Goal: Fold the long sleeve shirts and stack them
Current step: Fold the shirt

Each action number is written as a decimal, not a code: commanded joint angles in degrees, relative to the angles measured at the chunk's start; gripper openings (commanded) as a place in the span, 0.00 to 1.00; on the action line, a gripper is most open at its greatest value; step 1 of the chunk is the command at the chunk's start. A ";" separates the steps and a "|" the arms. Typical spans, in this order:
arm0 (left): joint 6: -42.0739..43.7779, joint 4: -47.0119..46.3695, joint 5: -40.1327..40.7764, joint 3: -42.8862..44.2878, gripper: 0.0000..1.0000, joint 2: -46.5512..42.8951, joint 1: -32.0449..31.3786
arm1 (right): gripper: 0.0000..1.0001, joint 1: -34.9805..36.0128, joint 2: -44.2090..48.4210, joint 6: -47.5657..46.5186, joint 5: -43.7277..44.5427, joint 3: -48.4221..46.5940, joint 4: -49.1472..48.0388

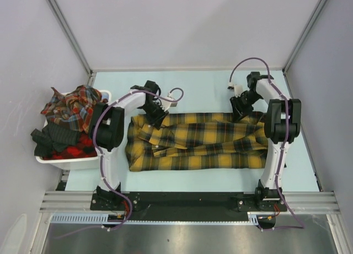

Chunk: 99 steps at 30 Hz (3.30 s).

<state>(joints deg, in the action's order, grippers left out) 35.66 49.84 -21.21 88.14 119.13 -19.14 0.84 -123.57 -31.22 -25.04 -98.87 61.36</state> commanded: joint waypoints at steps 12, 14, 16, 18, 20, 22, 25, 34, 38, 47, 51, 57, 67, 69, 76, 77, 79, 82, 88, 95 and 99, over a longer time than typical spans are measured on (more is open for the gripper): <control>-3.49 -4.76 -2.34 -0.07 0.49 -5.93 1.73 | 0.54 -20.35 18.71 -15.53 -3.88 10.17 15.64; -3.32 -4.41 -2.34 0.19 0.52 -6.19 1.73 | 0.54 -20.18 20.03 -15.89 -2.92 15.97 11.60; -3.05 -3.97 -1.99 0.28 0.53 -6.37 1.73 | 0.54 -19.57 20.21 -15.62 -1.86 19.92 8.08; -2.79 -3.88 -1.64 -0.16 0.54 -6.63 1.73 | 0.54 -19.04 19.68 -15.27 -1.33 21.69 5.10; -2.79 -3.79 -1.55 -0.42 0.54 -6.72 1.73 | 0.54 -17.81 19.16 -14.75 -0.19 23.80 3.25; -2.96 -3.88 -1.38 -0.69 0.54 -6.98 1.73 | 0.54 -17.19 18.63 -14.31 0.51 25.04 0.78; -2.88 -3.79 -1.03 -0.86 0.55 -6.98 1.73 | 0.53 -16.14 17.75 -14.04 0.34 26.88 -1.33; -2.70 -4.58 -0.15 -2.53 0.53 -6.98 2.00 | 0.05 -12.18 14.41 -13.78 0.60 23.74 -2.65; -3.31 -4.76 -0.23 -2.80 0.47 -6.81 2.87 | 0.00 -12.18 12.83 -12.55 2.01 17.32 -2.39; -4.19 -5.64 -0.32 -2.62 0.52 -7.42 3.58 | 0.28 -13.32 14.57 -10.71 5.88 20.47 -2.57; -2.44 -5.72 1.78 -0.87 0.58 -6.37 3.58 | 0.45 -17.62 19.83 -4.91 4.91 19.15 -1.43; 0.28 -4.67 4.51 6.51 0.63 -1.54 3.14 | 0.48 -17.90 25.48 0.98 6.14 25.12 -4.05; 6.18 1.39 8.29 12.76 0.56 5.59 4.19 | 0.36 -10.69 10.56 4.86 16.94 21.54 -17.24; 6.26 2.44 7.94 11.02 0.51 5.06 5.33 | 0.34 -8.32 6.26 4.33 18.44 17.16 -18.73; 6.18 4.21 5.41 -1.55 0.24 -2.13 7.36 | 0.28 -1.02 -10.68 0.29 23.80 -7.96 -18.82; 6.00 4.29 4.61 -3.39 0.18 -3.11 7.36 | 0.28 0.81 -12.82 -0.41 24.42 -11.40 -19.00; 4.34 4.82 2.33 -9.02 0.14 -5.30 7.27 | 0.28 3.54 -19.48 -1.12 24.95 -23.65 -19.44; 2.93 6.14 -1.19 -15.79 0.10 -9.52 5.87 | 0.30 5.40 -24.69 -1.30 28.64 -38.27 -16.90; 3.01 7.20 -6.38 -21.52 0.32 -17.17 2.26 | 0.54 -0.30 -6.83 0.28 23.39 -28.96 -16.81; 3.01 -0.88 -3.84 -17.04 0.51 -25.35 2.01 | 0.67 -11.29 8.76 11.85 5.49 -18.92 -10.48; 5.56 -5.61 -0.16 -18.78 0.57 -28.59 -0.90 | 0.66 -14.29 14.83 17.15 -1.59 -5.94 -9.94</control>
<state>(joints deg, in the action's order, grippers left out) 39.07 50.65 -23.53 69.12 95.13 -17.41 -13.17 -114.63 -21.78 -15.66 -116.22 48.12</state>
